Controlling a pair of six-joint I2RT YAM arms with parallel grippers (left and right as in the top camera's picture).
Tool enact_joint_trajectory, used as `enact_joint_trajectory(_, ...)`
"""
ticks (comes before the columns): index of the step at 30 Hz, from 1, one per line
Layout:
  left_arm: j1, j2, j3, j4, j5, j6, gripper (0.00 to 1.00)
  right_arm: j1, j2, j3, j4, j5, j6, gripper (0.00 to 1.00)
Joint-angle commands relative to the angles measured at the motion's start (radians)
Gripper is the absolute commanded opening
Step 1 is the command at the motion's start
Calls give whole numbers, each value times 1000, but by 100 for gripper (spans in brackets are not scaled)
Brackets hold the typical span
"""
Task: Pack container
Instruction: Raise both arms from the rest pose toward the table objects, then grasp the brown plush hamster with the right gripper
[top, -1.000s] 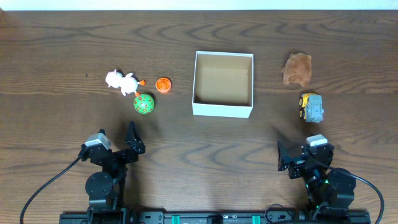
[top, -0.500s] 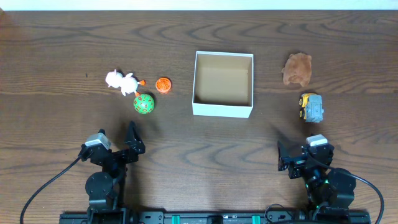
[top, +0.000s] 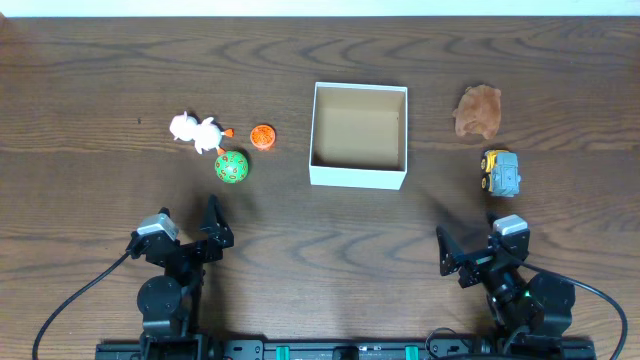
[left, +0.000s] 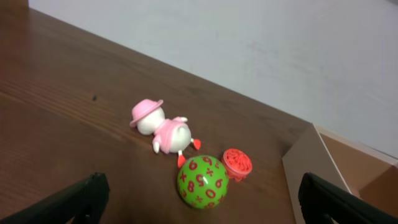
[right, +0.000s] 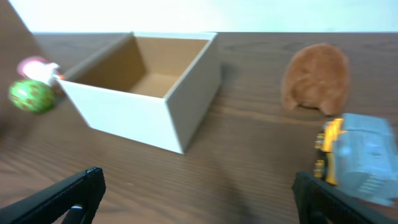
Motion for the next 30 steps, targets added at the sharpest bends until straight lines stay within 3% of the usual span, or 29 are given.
enact_joint_trajectory(1,-2,9,23,-64,0,2,98,6,-4,1,18,-60,104,99)
enact_joint_trajectory(8,-2,146,216,-162,8,36,98,6,93,61,37,21,103,99)
enact_joint_trajectory(13,-2,357,455,-248,7,103,98,6,335,217,22,61,45,99)
enact_joint_trajectory(21,-2,735,832,-426,7,148,98,6,851,692,-212,66,-94,99)
enact_joint_trajectory(30,13,1060,1092,-568,8,194,98,6,1369,1307,-571,270,-196,99)
